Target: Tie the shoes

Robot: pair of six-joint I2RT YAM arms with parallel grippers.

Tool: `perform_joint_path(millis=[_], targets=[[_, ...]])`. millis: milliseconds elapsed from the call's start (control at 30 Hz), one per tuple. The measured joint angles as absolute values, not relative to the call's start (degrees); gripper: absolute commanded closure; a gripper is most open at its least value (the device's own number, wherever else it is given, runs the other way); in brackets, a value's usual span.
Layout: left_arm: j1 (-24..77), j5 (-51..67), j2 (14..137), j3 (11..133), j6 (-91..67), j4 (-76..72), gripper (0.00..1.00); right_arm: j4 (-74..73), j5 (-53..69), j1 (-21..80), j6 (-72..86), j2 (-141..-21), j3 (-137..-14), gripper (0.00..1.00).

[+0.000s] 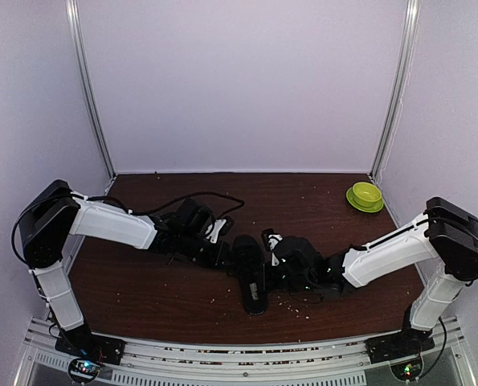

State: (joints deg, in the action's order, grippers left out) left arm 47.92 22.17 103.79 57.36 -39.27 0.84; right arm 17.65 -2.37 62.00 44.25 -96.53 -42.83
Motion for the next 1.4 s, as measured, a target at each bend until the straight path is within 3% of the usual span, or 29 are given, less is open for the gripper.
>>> perform_joint_path(millis=[833,1167,1233,1400], targets=[[47.9,8.1,76.5,40.3,-46.4,1.8,1.0,18.1,-2.4,62.0,44.1,-96.5,-42.8,1.0],[47.9,6.1,75.9,40.9,-45.3,2.0,1.0,17.8,-2.3,62.0,44.0,-96.2,-42.6,1.0],[47.9,5.9,75.9,41.1,-45.1,2.6,1.0,17.7,-2.3,62.0,43.9,-95.8,-42.3,0.9],[47.9,5.6,75.9,41.2,-45.0,5.7,1.0,16.9,-1.3,62.0,43.6,-93.3,-41.5,0.51]])
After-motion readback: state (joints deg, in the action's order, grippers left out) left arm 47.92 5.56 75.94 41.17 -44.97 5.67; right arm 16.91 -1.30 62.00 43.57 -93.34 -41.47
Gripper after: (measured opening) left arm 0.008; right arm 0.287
